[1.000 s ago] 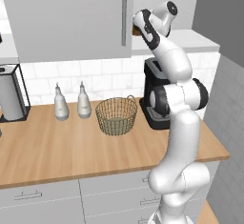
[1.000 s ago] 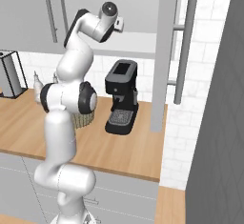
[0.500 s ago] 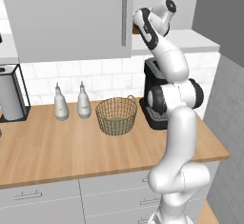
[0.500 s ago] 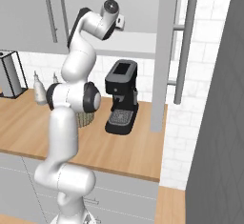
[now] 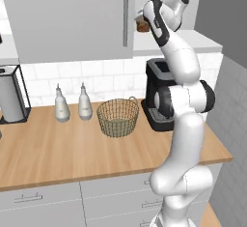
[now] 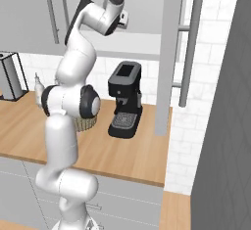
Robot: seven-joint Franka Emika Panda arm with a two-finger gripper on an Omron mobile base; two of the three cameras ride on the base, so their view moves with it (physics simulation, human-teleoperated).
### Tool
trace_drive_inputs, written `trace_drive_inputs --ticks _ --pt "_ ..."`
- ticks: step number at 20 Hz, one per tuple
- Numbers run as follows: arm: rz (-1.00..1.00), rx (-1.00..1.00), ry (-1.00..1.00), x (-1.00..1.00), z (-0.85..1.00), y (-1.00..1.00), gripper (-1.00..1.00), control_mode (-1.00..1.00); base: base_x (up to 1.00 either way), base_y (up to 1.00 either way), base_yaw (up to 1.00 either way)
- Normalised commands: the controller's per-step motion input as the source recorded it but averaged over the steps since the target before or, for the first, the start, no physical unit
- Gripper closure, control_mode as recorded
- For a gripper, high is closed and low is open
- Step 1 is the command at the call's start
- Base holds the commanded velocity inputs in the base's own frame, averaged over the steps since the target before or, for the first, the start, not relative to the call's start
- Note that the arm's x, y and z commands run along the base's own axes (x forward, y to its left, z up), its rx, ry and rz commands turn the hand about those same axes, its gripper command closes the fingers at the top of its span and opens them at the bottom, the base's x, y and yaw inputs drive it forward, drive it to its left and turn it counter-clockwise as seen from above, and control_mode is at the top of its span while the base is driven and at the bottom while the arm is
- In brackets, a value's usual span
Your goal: Open the cabinet, pick up the bread from the cabinet and place it in the basket. Then move the basket to the dining counter.
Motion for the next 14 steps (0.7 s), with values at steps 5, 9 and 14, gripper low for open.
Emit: trace_drive_inputs --ticks 5,9,14 --pt "0.04 0.11 -0.18 -0.42 -0.60 0.00 1.00 -1.00 0.00 0.00 0.00" --pt "0.02 0.11 -0.22 -0.42 -0.18 0.00 1.00 -1.00 0.00 0.00 0.00" --pt "0.00 0.01 -0.10 -0.97 0.61 -0.01 1.00 -1.00 0.00 0.00 0.00"
